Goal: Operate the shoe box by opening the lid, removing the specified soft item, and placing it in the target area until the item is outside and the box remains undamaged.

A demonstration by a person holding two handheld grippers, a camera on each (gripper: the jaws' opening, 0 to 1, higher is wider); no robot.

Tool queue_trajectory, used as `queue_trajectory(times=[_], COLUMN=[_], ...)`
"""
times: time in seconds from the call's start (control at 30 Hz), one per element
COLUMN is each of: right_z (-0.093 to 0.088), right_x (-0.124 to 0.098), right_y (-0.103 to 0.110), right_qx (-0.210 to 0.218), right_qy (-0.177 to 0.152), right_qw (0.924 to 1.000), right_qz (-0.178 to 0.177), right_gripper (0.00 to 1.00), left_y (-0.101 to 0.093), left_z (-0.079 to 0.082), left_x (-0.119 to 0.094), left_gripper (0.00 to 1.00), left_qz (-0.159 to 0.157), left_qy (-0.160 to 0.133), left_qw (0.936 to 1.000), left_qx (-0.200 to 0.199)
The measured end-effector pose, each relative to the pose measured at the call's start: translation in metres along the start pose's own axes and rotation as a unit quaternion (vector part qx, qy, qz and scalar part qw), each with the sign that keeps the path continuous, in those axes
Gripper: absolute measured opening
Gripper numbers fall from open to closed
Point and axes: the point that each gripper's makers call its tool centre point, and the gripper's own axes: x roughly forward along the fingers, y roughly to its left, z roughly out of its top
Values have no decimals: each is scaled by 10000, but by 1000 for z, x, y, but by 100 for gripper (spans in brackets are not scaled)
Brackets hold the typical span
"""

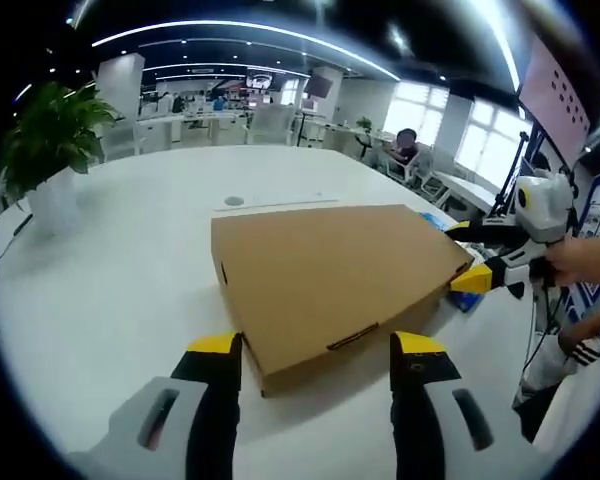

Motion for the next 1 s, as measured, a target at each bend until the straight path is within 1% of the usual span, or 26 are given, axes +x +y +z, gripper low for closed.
queue_trajectory(times=[0.13,0.23,0.27,0.33,0.4,0.5,0.53,0.6,0.67,0.77,0.8,0.83,0.97,1.0], right_z=[-2,-5,-6,-7,-3,0,2,5,8,14,15,18,23,24], right_x=[-1,-1,-1,-2,-5,-10,-12,-15,-19,-27,-30,-33,-42,-45], right_y=[3,2,3,2,2,1,1,1,0,1,1,3,9,11], right_qx=[-74,-115,-115,-140,-165,-224,-269,-249,-262,-142,-82,6,56,137], right_qy=[-9,57,79,91,13,-22,-71,-130,-198,-410,-433,-553,-756,-832], right_qw=[10000,9999,9999,9998,9998,9997,9995,9996,9994,9989,9989,9983,9970,9963], right_qz=[16,-1,-1,-48,-72,-113,-128,-103,-137,-171,-172,-162,-156,-139], right_gripper=[78,78,78,78,79,81,81,83,85,87,88,89,93,94], left_y=[-1,0,1,2,3,2,1,-1,-3,-6,-6,-6,-7,-6], left_z=[0,-1,0,1,2,1,1,3,5,6,7,7,8,8], left_x=[0,0,-1,-2,-5,-9,-10,-15,-21,-31,-34,-37,-51,-54], left_gripper=[62,60,59,58,59,63,66,66,67,69,70,71,76,77], left_qz=[-1,28,70,24,77,18,-8,-19,-50,-65,-59,-70,-40,-26], left_qy=[-36,-15,-33,-60,-95,-60,-72,-160,-246,-329,-369,-389,-509,-562], left_qw=[10000,10000,10000,10000,9999,10000,10000,9999,9996,9989,9988,9987,9981,9977], left_qx=[9,75,39,-51,68,-7,-48,-12,146,312,329,316,358,370])
